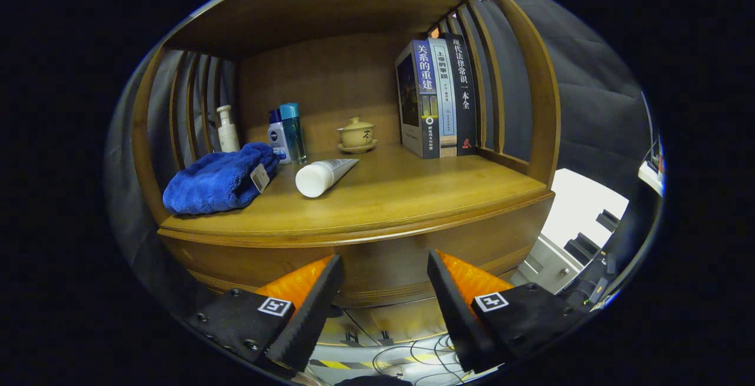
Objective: Pull open the drawer, take out the items inside it, and place them on the countertop above the cabinet.
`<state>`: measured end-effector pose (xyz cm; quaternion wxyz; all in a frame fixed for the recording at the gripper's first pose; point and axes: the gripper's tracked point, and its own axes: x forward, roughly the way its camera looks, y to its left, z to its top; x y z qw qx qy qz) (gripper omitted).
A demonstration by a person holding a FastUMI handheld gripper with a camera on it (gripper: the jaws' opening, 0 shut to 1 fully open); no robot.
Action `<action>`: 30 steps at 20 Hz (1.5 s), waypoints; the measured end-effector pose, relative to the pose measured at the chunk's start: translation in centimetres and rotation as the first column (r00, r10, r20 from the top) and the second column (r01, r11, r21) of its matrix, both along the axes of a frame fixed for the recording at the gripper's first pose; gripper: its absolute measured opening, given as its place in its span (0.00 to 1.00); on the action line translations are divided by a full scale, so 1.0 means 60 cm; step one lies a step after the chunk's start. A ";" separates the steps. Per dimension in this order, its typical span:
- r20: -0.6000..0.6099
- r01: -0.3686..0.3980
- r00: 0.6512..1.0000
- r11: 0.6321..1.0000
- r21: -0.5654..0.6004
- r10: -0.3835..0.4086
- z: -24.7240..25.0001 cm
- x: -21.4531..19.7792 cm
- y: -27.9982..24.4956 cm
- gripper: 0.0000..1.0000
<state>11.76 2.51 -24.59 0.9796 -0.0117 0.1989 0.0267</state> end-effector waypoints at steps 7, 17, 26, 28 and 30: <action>0.090 -0.030 0.995 0.999 -0.044 0.034 0.106 -0.033 0.025 0.98; 0.182 -0.035 0.983 0.999 0.006 0.033 0.259 -0.073 0.040 0.98; 0.263 -0.035 0.965 0.999 0.030 0.027 0.360 -0.103 0.052 0.97; 0.280 -0.044 0.959 0.999 0.031 0.034 0.372 -0.106 0.057 0.97; 0.280 -0.040 0.959 0.999 0.027 0.030 0.372 -0.109 0.055 0.97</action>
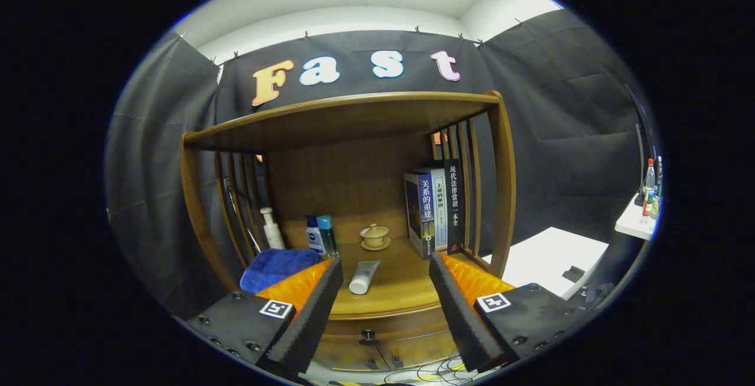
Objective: Pull open the drawer, take out the items inside it, and place them on the countertop above the cabinet.
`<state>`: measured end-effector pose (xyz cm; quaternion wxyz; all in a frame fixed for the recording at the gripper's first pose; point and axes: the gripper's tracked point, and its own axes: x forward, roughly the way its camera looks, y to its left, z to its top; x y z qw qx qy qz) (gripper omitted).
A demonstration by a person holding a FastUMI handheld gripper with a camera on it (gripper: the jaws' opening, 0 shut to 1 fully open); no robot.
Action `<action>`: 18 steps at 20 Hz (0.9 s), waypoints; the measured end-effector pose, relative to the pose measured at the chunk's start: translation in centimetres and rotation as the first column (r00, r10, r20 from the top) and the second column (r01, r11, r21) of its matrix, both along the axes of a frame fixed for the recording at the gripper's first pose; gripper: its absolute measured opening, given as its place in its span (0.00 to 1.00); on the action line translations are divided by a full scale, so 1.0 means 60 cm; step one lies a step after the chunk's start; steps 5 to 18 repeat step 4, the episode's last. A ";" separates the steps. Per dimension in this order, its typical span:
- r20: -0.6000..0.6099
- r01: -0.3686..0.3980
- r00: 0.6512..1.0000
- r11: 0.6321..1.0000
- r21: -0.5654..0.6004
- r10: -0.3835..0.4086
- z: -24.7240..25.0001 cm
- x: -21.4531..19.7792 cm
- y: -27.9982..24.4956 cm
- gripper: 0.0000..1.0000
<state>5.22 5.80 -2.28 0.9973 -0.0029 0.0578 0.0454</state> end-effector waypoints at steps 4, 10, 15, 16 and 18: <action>-0.016 0.000 1.000 1.000 0.005 0.000 -0.013 0.001 0.002 0.97; -0.016 0.000 1.000 1.000 0.005 0.000 -0.013 0.001 0.002 0.97; -0.016 0.000 1.000 1.000 0.005 0.000 -0.013 0.001 0.002 0.97; -0.016 0.000 1.000 1.000 0.005 0.000 -0.013 0.001 0.002 0.97; -0.016 0.000 1.000 1.000 0.005 0.000 -0.013 0.001 0.002 0.97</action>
